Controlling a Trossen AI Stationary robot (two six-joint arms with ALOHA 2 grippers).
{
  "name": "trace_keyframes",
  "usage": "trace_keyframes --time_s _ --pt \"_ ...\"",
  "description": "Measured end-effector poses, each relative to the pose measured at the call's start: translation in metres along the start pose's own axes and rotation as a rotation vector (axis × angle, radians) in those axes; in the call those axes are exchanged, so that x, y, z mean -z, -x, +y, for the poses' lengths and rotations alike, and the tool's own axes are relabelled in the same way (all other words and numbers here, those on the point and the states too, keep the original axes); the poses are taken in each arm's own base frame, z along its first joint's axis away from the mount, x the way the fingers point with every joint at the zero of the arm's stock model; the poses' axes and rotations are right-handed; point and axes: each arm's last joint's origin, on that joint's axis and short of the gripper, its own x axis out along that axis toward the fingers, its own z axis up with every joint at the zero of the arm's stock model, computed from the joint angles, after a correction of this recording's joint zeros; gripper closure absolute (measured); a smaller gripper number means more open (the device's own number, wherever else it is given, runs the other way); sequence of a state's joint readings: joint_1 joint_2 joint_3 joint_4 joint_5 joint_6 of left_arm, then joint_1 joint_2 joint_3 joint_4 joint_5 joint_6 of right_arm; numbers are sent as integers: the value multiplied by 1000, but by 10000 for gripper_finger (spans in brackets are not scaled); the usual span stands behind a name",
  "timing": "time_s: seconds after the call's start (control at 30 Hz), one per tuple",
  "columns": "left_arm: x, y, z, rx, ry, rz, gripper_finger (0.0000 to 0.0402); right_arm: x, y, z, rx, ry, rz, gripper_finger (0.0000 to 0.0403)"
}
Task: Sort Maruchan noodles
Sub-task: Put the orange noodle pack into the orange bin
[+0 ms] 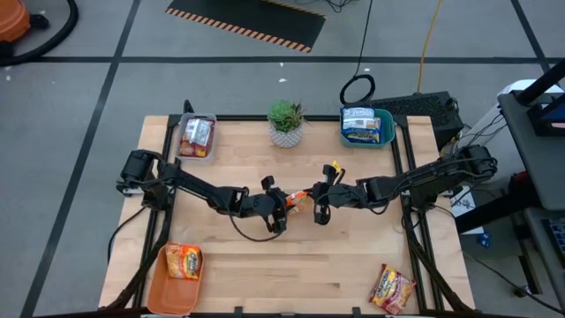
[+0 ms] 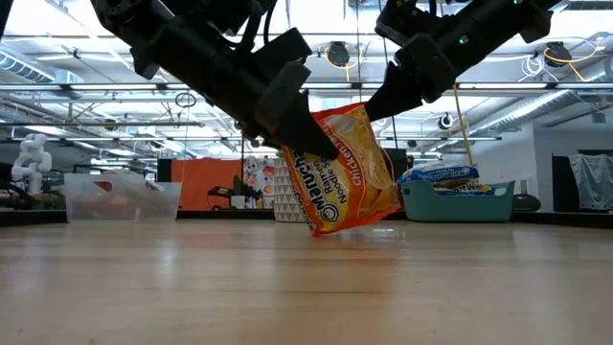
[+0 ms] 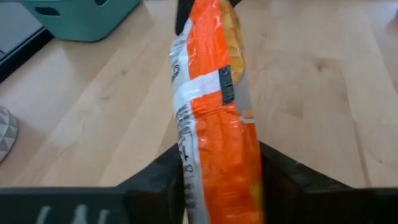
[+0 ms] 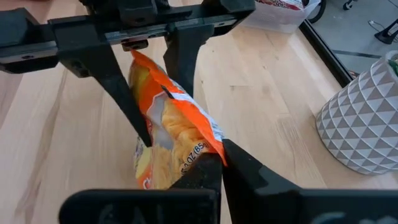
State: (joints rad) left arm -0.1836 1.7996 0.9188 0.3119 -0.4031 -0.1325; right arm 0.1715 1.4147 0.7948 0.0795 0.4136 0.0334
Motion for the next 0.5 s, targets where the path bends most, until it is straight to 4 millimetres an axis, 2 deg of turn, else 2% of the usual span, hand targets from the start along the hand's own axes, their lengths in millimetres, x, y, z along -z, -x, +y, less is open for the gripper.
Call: trace_keyframes --time_s 0.17,0.37,0.5 --pt "1 2 -4 15 -57 -1 277 0 0 0 -6 -1 1 389" --pt "1 4 -10 40 -133 -2 277 -2 3 1 -28 -21 -9 355" --pt "2 6 -16 54 -192 -6 277 -6 15 1 -44 -36 -33 332"
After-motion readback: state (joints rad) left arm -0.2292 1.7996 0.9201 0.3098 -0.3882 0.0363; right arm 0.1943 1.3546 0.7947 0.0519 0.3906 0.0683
